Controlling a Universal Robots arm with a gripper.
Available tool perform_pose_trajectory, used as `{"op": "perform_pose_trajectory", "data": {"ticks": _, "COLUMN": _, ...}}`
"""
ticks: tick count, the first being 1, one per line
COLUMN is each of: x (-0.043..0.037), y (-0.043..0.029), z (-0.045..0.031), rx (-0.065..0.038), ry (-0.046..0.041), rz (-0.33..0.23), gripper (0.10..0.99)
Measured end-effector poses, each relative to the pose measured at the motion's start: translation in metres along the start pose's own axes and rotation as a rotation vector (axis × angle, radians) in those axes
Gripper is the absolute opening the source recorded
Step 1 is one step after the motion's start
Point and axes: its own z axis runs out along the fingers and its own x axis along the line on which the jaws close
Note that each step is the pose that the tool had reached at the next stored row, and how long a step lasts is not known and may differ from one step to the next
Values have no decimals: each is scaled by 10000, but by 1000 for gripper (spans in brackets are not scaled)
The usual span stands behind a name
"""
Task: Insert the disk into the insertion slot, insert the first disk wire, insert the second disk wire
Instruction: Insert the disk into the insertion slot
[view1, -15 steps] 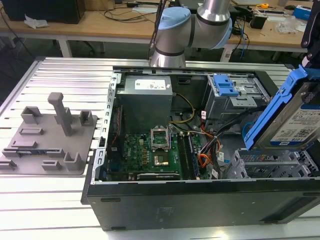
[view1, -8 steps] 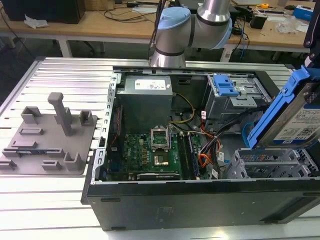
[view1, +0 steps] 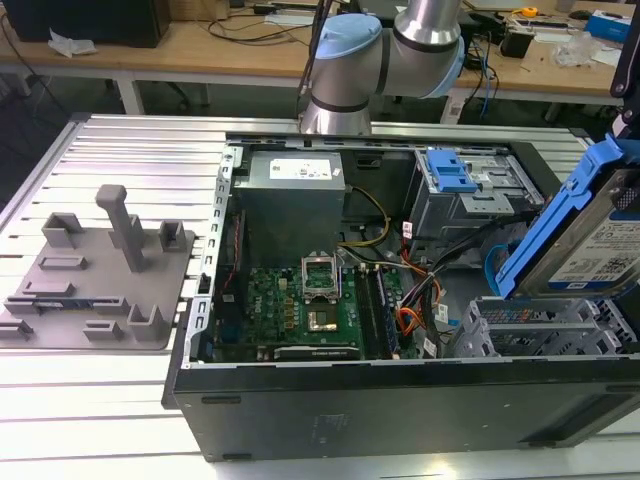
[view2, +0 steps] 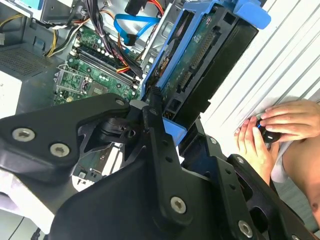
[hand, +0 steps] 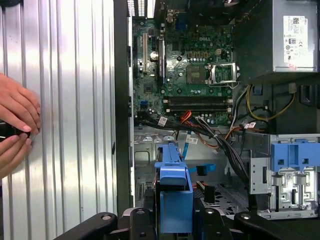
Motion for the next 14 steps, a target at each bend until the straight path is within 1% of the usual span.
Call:
{"op": "perform_pose_trajectory", "data": {"ticks": 3, "x": -17, "y": 0, "z": 6, "rx": 0, "ry": 0, "rz": -1, "gripper": 365}}
{"op": "perform_pose_trajectory", "data": {"ticks": 12, "x": -121, "y": 2, "z": 46, "rx": 0, "ry": -1, "rz": 0, "gripper": 365}}
{"op": "perform_pose_trajectory", "data": {"ticks": 14, "x": -128, "y": 2, "z": 57, "rx": -2, "ry": 0, "rz": 0, "gripper": 365}}
